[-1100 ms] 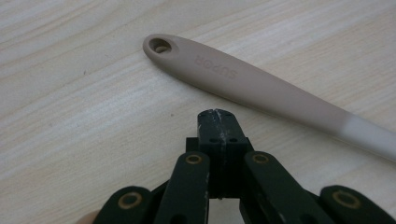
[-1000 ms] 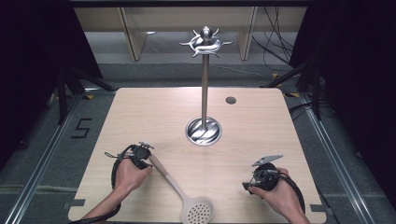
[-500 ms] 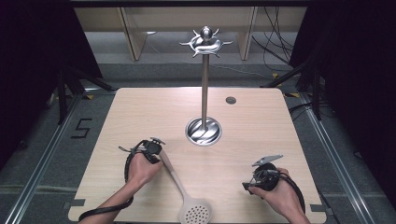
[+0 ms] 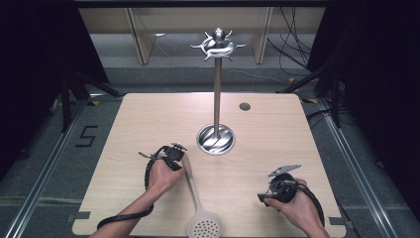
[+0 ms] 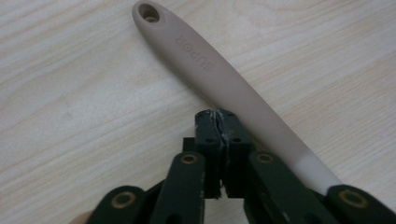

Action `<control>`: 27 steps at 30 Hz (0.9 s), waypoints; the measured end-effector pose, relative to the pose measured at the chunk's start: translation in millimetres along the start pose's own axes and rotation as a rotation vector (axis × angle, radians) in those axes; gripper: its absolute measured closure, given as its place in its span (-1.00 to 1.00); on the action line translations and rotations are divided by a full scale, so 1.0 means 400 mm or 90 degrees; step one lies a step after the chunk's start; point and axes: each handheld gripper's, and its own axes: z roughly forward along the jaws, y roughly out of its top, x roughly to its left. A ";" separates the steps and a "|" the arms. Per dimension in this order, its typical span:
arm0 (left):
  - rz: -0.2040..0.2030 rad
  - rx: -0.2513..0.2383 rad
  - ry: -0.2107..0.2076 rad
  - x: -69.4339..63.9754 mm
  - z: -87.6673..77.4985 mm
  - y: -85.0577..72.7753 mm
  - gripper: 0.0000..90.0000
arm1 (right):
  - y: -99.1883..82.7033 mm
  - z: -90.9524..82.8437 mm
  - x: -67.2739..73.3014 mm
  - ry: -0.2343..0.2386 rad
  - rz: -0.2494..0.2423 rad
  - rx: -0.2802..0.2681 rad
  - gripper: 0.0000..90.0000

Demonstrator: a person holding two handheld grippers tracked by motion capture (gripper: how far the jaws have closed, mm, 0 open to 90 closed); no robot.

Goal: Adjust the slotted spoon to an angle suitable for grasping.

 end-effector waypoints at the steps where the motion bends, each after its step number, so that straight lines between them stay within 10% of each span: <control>1: -0.009 0.001 -0.005 0.001 -0.002 0.004 0.81 | -0.001 0.002 0.000 0.000 0.002 -0.007 -0.05; 7: -0.110 -0.023 -0.027 -0.014 -0.011 0.024 0.16 | 0.000 0.000 -0.001 0.000 0.000 0.000 -0.06; 27: -0.135 0.036 -0.002 -0.026 0.034 0.076 -0.13 | -0.002 0.001 -0.002 0.001 0.001 -0.001 -0.06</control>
